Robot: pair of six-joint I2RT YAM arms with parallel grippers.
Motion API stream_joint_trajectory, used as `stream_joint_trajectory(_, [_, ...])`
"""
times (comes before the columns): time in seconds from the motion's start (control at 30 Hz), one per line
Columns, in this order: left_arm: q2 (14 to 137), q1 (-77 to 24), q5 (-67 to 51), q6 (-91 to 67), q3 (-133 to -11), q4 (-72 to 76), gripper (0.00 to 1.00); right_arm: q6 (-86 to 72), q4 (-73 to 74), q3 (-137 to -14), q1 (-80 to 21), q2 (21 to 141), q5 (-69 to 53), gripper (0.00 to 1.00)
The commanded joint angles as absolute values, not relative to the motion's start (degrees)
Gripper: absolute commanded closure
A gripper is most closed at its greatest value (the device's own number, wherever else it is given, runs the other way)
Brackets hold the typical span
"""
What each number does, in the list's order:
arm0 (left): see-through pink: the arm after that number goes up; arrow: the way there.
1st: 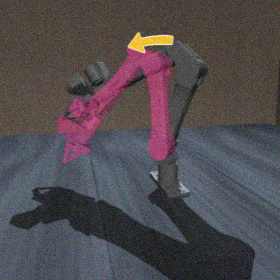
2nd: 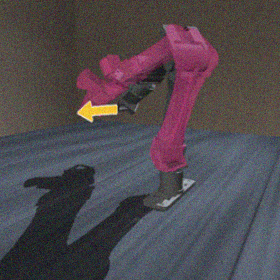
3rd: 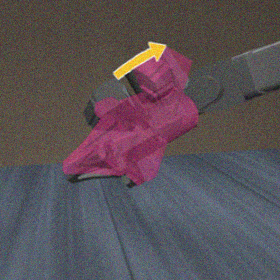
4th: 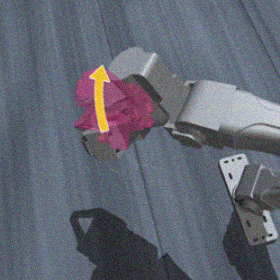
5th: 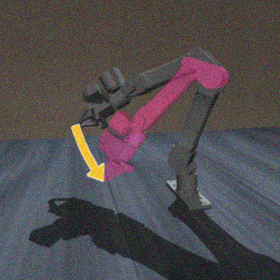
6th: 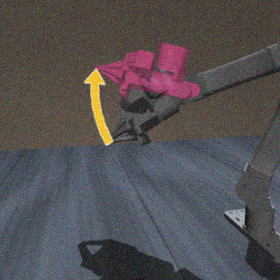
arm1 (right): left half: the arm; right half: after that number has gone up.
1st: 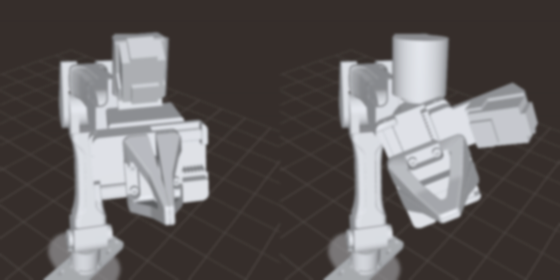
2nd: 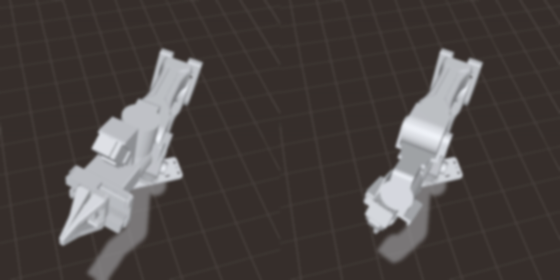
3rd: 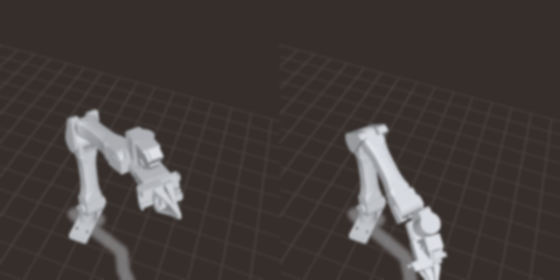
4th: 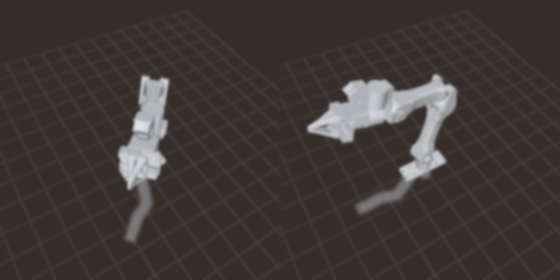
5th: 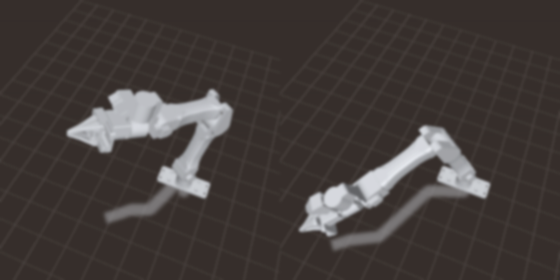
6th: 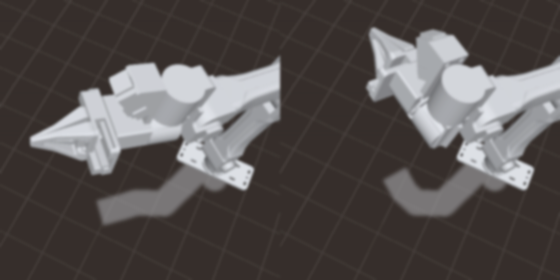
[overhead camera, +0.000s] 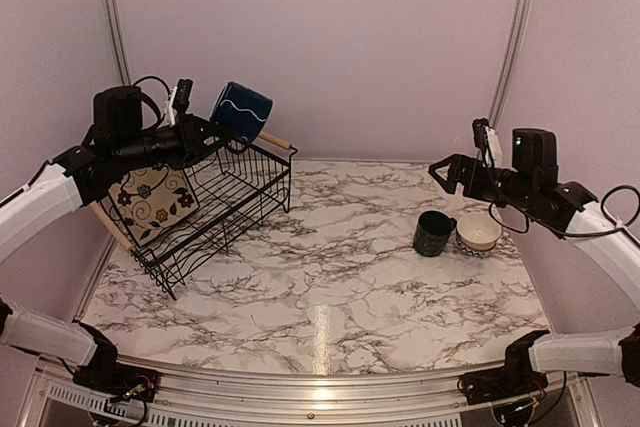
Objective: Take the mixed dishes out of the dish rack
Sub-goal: Pass from the left arm to the right
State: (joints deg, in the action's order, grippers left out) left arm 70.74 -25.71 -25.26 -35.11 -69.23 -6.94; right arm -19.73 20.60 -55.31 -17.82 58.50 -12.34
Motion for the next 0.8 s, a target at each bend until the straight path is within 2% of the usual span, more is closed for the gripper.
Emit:
stream_joint_trajectory(0.0, [69.17,-29.65,-32.70,-47.16,-61.66,20.71,1.00,-24.53,12.91,-53.03,-19.79,59.06,-19.20,0.02])
stream_joint_trajectory(0.3, [75.71,-39.30,-29.92,-53.15,-59.01,32.57,1.00,-30.02,4.76,-52.64,-29.32,63.39,-21.79,0.02])
stream_joint_trajectory(0.5, [78.76,-42.27,-27.65,-58.55,-56.87,41.29,1.00,-41.59,-17.49,-45.60,-32.06,63.67,-31.88,0.02])
stream_joint_trajectory(0.77, [83.79,-47.31,-25.11,-63.42,-55.20,47.95,1.00,-41.76,-22.39,-48.82,-36.21,66.36,-31.17,0.01])
